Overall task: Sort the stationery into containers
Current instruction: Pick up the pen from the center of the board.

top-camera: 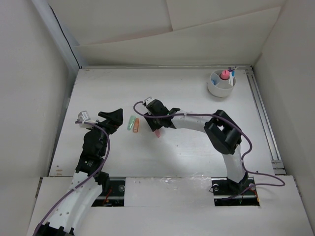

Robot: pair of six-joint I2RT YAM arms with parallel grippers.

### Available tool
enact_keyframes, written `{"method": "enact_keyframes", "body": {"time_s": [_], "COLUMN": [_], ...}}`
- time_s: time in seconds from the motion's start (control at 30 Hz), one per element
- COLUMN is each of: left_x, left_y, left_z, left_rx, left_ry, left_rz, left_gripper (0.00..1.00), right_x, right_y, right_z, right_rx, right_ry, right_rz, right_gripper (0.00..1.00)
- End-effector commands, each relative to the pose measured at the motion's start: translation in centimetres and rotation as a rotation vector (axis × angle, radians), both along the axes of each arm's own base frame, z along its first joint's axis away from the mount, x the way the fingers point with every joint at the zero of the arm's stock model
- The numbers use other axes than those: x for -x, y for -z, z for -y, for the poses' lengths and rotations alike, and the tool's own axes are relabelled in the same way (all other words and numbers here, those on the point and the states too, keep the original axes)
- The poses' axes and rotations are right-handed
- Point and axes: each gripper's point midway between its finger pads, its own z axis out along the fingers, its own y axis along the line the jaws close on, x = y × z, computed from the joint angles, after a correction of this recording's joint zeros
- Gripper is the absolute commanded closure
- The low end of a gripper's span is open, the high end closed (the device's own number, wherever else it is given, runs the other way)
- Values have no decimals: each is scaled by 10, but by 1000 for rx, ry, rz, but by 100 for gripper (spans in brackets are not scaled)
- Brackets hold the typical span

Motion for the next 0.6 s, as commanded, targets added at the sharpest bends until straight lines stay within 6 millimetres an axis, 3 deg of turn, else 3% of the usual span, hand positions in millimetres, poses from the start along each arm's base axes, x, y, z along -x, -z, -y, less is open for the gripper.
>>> {"method": "enact_keyframes", "body": {"time_s": [0.0, 0.3, 0.33, 0.4, 0.5, 0.57], "left_x": [1, 0, 0, 0, 0, 0], "left_y": [-27, -24, -24, -24, -24, -24], "left_z": [3, 5, 5, 5, 5, 5], "left_rx": [24, 21, 21, 21, 21, 21], "left_ry": [17, 26, 26, 26, 26, 26], "left_rz": [71, 62, 62, 62, 62, 62], "left_gripper": [0, 0, 0, 0, 0, 0], "right_x": [-6, -12, -12, -13, -13, -16], "right_y": [-10, -12, -12, -13, -12, -21], "right_z": [-10, -12, -12, -11, -9, -5], "right_rx": [-16, -4, -4, 0, 12, -1], "right_ry": [-16, -4, -4, 2, 8, 17], "right_rz": [21, 29, 29, 34, 34, 45], "right_gripper": [48, 55, 58, 78, 80, 84]}}
